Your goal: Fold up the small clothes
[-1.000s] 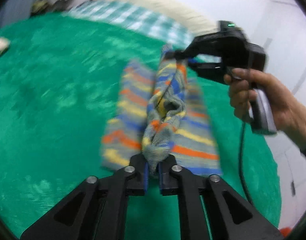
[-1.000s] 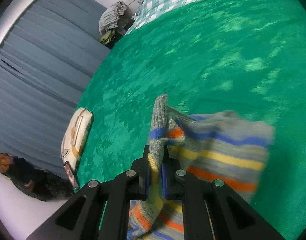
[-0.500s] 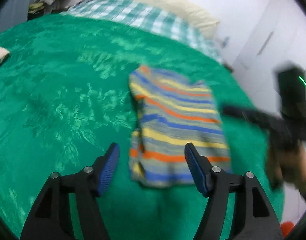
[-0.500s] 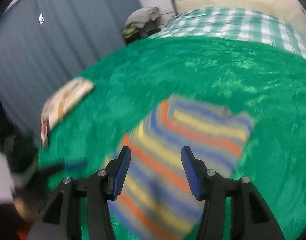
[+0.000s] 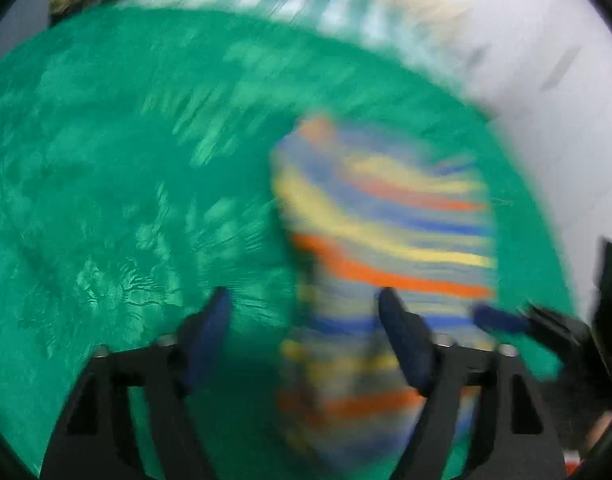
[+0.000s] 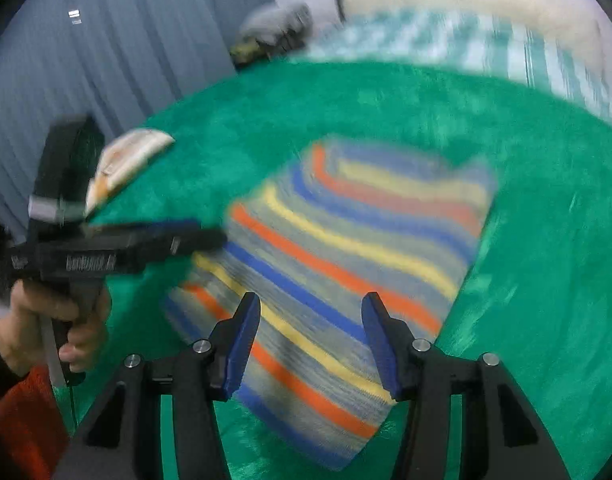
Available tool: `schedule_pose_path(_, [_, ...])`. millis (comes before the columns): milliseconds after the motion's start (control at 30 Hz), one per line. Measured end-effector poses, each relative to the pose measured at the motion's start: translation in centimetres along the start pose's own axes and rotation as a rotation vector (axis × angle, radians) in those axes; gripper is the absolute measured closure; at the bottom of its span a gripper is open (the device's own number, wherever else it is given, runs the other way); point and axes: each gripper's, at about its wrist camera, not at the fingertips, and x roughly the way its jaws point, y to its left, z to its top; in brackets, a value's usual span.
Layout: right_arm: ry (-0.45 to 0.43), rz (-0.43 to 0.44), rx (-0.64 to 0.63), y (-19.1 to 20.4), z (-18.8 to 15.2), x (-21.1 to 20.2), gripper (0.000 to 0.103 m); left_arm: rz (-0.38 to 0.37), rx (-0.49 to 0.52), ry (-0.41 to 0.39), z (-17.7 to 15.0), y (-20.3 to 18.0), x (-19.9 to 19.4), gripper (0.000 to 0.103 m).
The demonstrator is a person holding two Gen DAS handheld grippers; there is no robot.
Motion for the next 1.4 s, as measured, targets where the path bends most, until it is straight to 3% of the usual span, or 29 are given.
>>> schedule_pose_path(33, [0.057,0.020,0.038,-1.0,-0.5,1.6,0.048,-0.009,-0.013,0.015,0.2,0.5,0.8,0.033])
schedule_pose_path(133, [-0.002,0.062,0.080,-1.7,-0.3,0.0,0.049,-0.023,0.031,-0.022,0.7,0.2,-1.6,0.033])
schedule_pose_path(167, [-0.027,0.069,0.111,-2.1,-0.1,-1.2,0.046,-0.052,0.037,-0.049,0.5,0.5,-2.7,0.028])
schedule_pose_path(200, [-0.081,0.068,0.142,-2.9,-0.1,-2.7,0.033,-0.082,0.038,-0.066,0.5,0.8,-3.3,0.024])
schedule_pose_path(233, [-0.141,0.061,0.169,-3.9,-0.4,-4.2,0.026,-0.128,0.035,-0.071,0.4,1.2,-3.6,0.013])
schedule_pose_path(267, [-0.170,0.053,0.190,-4.6,-0.6,-4.8,0.021,-0.170,0.034,-0.057,0.2,1.5,-3.4,0.010])
schedule_pose_path(333, [-0.164,0.061,0.270,-7.1,-1.0,-4.2,0.021,-0.194,0.034,0.005,0.3,1.3,-1.6,0.011])
schedule_pose_path(400, [-0.124,0.147,0.394,-9.6,-1.5,-1.7,0.028,-0.206,0.029,0.046,0.6,0.7,0.4,0.011])
schedule_pose_path(433, [-0.100,0.217,0.456,-10.5,-1.9,-0.2,0.034,-0.195,0.041,0.024,0.9,0.2,0.8,0.013])
schedule_pose_path(467, [-0.098,0.283,0.515,-11.1,-2.0,1.2,0.046,-0.202,0.051,0.020,1.3,-0.2,1.1,0.031])
schedule_pose_path(500, [-0.128,0.320,0.559,-11.3,-2.1,1.9,0.050,-0.220,0.047,0.030,1.4,-0.4,1.2,0.074])
schedule_pose_path(533, [-0.155,0.352,0.588,-11.2,-2.2,2.3,0.054,-0.269,0.023,0.068,2.0,-0.5,2.0,0.086])
schedule_pose_path(567, [-0.162,0.381,0.620,-11.2,-1.9,3.1,0.069,-0.271,-0.013,0.082,2.4,-0.4,2.3,0.087])
schedule_pose_path(600, [-0.151,0.363,0.628,-10.8,-1.1,3.7,0.077,-0.266,-0.016,0.072,2.7,-0.4,2.1,0.088])
schedule_pose_path(700, [-0.183,0.262,0.554,-8.9,0.3,2.1,0.079,-0.280,0.008,0.007,2.9,-0.7,-0.7,0.089])
schedule_pose_path(833, [-0.277,0.253,0.448,-6.2,3.2,-2.1,0.080,-0.307,0.036,-0.095,5.6,-1.5,-5.1,0.089])
schedule_pose_path(1033, [-0.439,0.314,0.361,-3.6,9.0,-8.1,0.080,-0.335,0.095,-0.255,9.8,-2.8,-13.0,0.089])
schedule_pose_path(1133, [-0.464,0.326,0.342,-2.6,10.9,-9.0,0.080,-0.315,0.113,-0.239,10.0,-3.5,-12.7,0.087])
schedule_pose_path(1200, [-0.426,0.311,0.380,-3.2,9.9,-8.3,0.078,-0.284,0.094,-0.151,9.0,-3.4,-9.9,0.073])
schedule_pose_path(1233, [-0.395,0.286,0.401,-3.6,8.9,-7.8,0.077,-0.244,0.080,-0.089,7.8,-3.0,-7.8,0.059])
schedule_pose_path(1267, [-0.349,0.246,0.424,-4.1,7.7,-6.9,0.072,-0.197,0.079,-0.047,6.6,-2.7,-6.2,0.054])
schedule_pose_path(1333, [-0.217,0.087,0.450,-5.1,4.3,-4.9,0.049,-0.039,0.129,0.021,2.5,-2.1,-3.5,0.054])
schedule_pose_path(1367, [-0.142,-0.020,0.448,-5.4,1.8,-4.3,0.035,0.020,0.161,0.023,0.4,-2.0,-3.5,0.053])
schedule_pose_path(1400, [-0.106,-0.080,0.440,-5.5,0.0,-4.4,0.031,0.051,0.180,0.013,-1.2,-2.0,-4.0,0.049])
